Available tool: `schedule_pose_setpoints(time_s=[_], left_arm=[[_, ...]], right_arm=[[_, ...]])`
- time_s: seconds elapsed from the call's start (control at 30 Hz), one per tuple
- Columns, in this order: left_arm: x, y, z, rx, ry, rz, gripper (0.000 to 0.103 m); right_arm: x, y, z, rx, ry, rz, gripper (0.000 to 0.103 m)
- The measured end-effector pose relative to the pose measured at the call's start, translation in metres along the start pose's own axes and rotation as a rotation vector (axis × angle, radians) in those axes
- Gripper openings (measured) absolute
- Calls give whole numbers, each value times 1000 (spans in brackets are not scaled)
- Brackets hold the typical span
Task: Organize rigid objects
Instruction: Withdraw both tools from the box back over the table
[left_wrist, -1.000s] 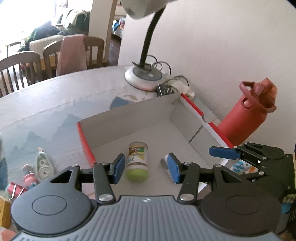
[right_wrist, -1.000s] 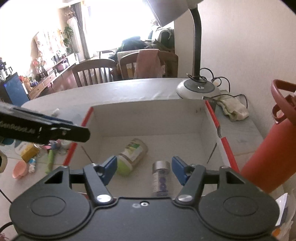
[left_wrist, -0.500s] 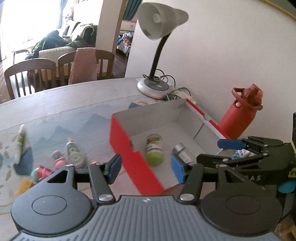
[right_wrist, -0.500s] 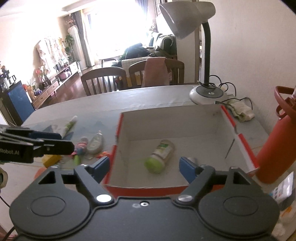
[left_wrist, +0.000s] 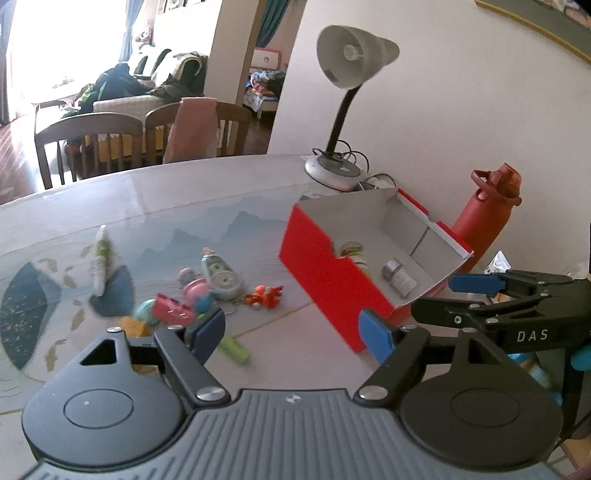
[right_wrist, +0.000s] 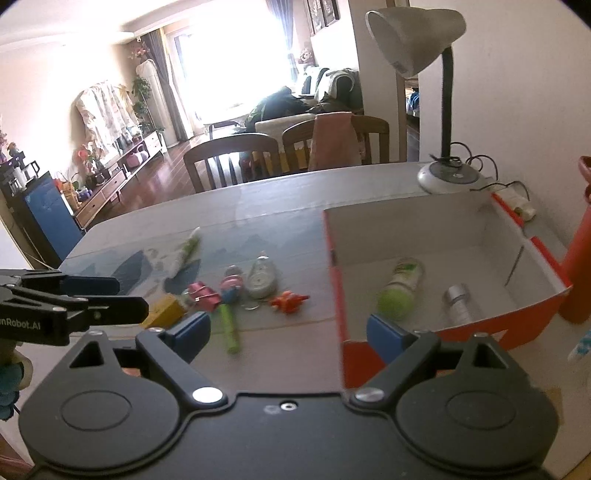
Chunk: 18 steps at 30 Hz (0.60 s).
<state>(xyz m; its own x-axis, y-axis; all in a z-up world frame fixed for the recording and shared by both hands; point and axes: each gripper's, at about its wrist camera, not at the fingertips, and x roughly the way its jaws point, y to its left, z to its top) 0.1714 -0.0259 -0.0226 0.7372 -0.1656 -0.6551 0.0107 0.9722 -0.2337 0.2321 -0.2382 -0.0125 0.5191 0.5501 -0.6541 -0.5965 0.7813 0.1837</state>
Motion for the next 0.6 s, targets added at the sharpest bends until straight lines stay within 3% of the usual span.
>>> schedule_pose_setpoints(time_s=[0.3,0.37,0.43,0.6], left_arm=[[-25,43,-28,10,-3,20,84],[-27,52,-35,17,-4,35,87],[-28,60,-42,15,-3,52,99],[-25,81,-58,-11,-6,80,102]], right_arm=[[23,44,-7,-25,31,2,91],[29,52,-8,-36,42,10,91],[38,60,-9,-50,48,16,91],[58,77,-10,-80,78,24,92]])
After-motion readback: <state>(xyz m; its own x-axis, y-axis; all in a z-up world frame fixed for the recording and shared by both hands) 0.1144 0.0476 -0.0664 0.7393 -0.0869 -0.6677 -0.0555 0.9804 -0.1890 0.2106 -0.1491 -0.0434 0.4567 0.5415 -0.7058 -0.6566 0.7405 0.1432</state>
